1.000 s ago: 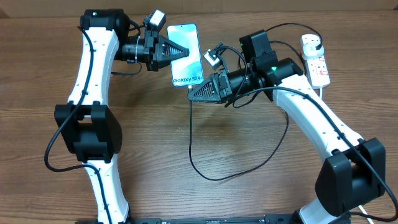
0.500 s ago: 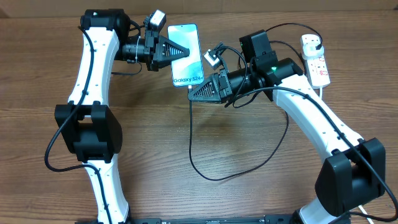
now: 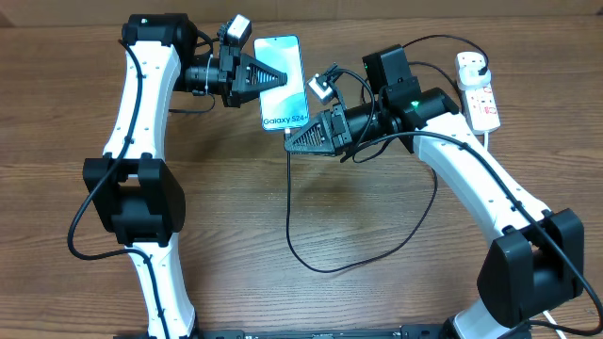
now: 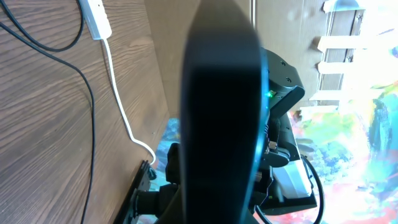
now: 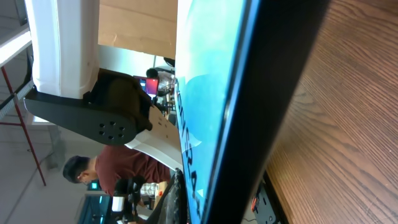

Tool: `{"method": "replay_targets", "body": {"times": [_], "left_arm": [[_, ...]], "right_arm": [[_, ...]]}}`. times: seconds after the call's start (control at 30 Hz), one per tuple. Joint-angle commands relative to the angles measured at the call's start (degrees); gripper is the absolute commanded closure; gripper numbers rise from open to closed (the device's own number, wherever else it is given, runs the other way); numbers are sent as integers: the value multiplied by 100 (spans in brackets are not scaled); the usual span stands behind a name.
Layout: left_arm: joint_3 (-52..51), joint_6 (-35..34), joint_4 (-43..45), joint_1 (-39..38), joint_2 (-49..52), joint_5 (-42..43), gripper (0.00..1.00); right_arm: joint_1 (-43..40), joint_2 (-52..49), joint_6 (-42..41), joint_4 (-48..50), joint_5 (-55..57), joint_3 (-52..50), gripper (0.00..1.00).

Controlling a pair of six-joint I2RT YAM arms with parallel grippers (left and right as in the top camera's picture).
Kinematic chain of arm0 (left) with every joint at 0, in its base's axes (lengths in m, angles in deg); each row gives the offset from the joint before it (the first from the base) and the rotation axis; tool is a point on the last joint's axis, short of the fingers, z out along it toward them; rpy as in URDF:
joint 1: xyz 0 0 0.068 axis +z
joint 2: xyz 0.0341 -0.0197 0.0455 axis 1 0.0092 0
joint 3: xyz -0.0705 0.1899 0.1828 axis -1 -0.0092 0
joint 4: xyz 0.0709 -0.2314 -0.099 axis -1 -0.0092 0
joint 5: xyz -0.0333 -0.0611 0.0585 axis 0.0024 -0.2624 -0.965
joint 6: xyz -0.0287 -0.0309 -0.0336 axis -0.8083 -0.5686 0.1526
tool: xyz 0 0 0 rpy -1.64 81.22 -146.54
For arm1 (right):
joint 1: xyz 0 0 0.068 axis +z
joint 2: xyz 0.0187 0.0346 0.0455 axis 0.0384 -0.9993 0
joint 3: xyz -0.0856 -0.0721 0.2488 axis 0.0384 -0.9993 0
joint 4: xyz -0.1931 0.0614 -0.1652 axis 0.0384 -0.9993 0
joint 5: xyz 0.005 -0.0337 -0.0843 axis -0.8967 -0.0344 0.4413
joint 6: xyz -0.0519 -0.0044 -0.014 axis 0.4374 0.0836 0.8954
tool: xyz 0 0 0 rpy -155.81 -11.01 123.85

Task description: Plug charger to phone and switch on socket

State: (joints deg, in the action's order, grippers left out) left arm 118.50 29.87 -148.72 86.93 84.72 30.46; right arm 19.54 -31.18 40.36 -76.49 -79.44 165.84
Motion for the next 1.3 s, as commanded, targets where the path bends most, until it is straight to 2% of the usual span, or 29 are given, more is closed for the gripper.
{"method": "replay_targets", "body": {"times": [0.0,1.1,1.27], "left_arm": [[105,151,-20,-55,-122,313,96],[105,219,-20,-129,-122,-9,96],[105,280,-20,-151,-122,-151,96]], "right_arm": [[-44,-35,-26,59,-55,125,96],[-50,-66,-157,236,-57,125,96],[-50,-66,-457,509,-57,125,96]]}}
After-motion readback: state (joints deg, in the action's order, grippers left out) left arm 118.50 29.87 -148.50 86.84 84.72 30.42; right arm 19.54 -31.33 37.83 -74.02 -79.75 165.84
